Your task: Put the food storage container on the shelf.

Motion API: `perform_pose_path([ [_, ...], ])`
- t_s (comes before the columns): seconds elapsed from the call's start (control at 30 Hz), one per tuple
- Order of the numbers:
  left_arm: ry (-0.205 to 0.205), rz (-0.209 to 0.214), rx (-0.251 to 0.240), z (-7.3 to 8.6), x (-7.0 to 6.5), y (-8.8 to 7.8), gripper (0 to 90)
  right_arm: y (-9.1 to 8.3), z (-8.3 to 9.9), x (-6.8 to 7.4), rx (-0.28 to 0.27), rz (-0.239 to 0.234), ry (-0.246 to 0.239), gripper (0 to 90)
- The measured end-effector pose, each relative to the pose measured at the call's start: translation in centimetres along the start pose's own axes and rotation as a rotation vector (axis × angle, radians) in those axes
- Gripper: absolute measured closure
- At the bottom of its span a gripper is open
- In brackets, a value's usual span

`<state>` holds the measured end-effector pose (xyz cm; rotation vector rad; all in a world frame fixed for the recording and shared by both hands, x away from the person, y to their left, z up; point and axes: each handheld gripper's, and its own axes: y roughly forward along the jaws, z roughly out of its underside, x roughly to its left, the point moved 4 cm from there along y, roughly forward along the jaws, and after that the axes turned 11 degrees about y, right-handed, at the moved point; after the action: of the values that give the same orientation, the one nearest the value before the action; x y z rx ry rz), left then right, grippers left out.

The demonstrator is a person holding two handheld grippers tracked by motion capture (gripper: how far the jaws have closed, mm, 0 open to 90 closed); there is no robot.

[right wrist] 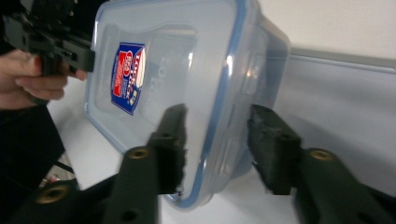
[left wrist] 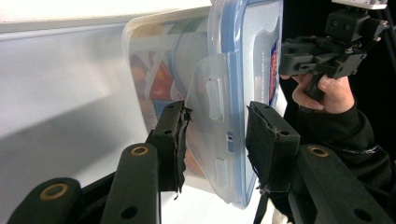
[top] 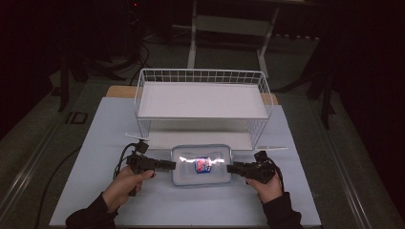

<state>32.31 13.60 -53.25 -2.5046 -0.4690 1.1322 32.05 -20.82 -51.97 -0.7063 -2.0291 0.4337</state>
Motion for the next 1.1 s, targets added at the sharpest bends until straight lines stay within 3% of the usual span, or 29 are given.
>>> perform_pose_path([
  [0.1, 0.003, 0.001, -0.002, 0.1, 0.0, 0.0, 57.7, 0.1, 0.2, -0.1, 0.017, -0.014, 0.002, 56.1],
  [0.27, 0.014, 0.005, 0.003, 0.1, 0.0, 0.0, 57.8, 0.8, 0.0, -0.3, 0.045, -0.010, 0.011, 40.6],
  [0.4, 0.017, 0.010, 0.005, 0.1, 0.0, -0.1, 57.9, 0.9, -0.4, -0.6, 0.042, -0.053, 0.053, 44.9],
  [0.67, 0.023, -0.012, -0.001, 0.2, -0.5, -0.1, 58.0, 0.8, -0.3, -0.6, 0.045, -0.064, 0.088, 47.1],
  [0.8, 0.051, -0.039, -0.012, -0.3, -1.2, -0.2, 58.1, 0.5, -0.1, -0.3, 0.053, -0.054, 0.079, 48.0],
  [1.1, 0.098, -0.064, -0.047, -1.7, -1.7, -0.5, 57.8, -0.1, -0.9, 0.2, 0.010, -0.048, 0.067, 48.4],
])
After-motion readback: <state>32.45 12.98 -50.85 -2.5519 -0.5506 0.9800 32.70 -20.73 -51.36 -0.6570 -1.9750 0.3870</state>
